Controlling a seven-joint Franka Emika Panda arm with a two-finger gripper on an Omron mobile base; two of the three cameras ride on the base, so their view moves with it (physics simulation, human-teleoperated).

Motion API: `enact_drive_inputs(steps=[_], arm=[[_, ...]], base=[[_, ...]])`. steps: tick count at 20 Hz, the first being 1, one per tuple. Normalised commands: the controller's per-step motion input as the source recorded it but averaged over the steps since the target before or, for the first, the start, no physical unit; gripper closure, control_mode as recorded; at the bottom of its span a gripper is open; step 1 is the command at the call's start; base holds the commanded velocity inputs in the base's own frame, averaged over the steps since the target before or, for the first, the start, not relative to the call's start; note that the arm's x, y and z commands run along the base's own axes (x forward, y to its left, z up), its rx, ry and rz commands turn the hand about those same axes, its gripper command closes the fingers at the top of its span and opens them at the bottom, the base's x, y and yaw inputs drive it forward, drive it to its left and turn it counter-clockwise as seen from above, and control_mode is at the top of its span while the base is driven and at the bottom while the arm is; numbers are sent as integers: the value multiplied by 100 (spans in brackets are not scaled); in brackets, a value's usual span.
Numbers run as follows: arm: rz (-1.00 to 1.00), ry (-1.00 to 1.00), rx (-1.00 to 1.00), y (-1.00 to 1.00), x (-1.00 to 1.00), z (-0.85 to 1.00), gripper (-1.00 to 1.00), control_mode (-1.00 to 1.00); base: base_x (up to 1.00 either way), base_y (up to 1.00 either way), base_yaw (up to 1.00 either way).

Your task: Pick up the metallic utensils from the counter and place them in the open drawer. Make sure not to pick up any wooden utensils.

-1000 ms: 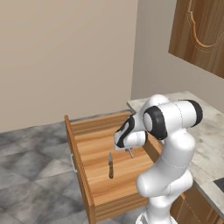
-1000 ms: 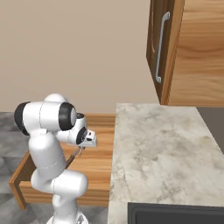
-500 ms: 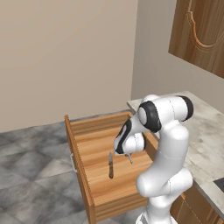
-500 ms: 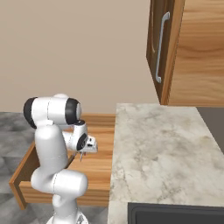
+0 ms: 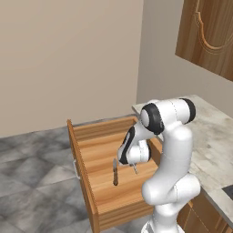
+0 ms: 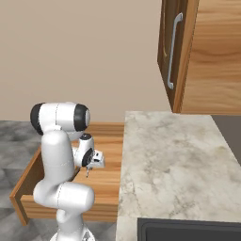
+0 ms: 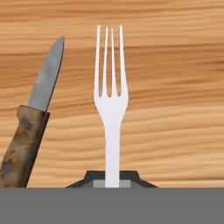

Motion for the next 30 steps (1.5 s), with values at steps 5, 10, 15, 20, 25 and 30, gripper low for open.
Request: enact_drive_inputs(steps=[5, 10, 15, 20, 25, 30], arm=[[0, 0, 0, 0, 0, 0, -100, -100], [1, -1, -3, 0, 0, 33, -100, -100], [1, 0, -1, 0, 14, 98, -100, -100], [0, 0, 0, 0, 33, 100, -100, -100], [0, 0, 0, 0, 1, 100, -100, -100], [0, 0, 0, 0, -38, 100, -100, -100]], base=[[0, 0, 0], [0, 0, 0], [0, 0, 0], [0, 0, 0], [0, 0, 0], [0, 0, 0]])
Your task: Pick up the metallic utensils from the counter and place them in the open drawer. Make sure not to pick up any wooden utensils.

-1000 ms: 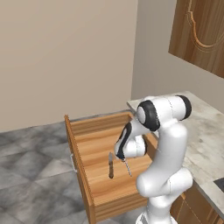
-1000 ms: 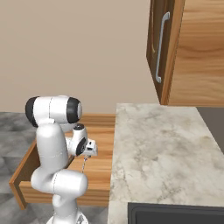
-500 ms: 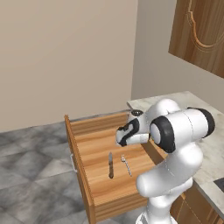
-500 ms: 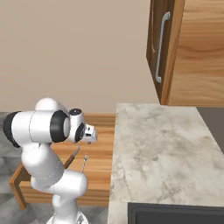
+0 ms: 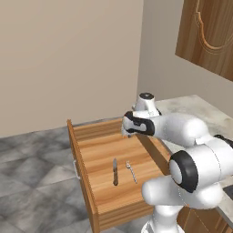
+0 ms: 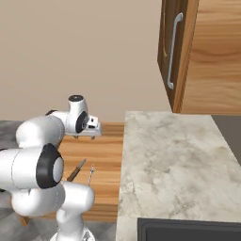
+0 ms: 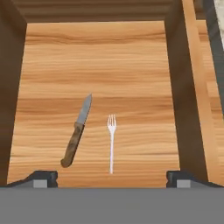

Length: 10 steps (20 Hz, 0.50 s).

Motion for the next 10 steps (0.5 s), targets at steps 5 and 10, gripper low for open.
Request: enact_drive_inputs(steps=[5, 10], arm=[[0, 0, 0, 0, -75, 100, -100, -100], [0, 0, 0, 0, -93, 83, -100, -100]], base=[[0, 0, 0], [0, 0, 0]])
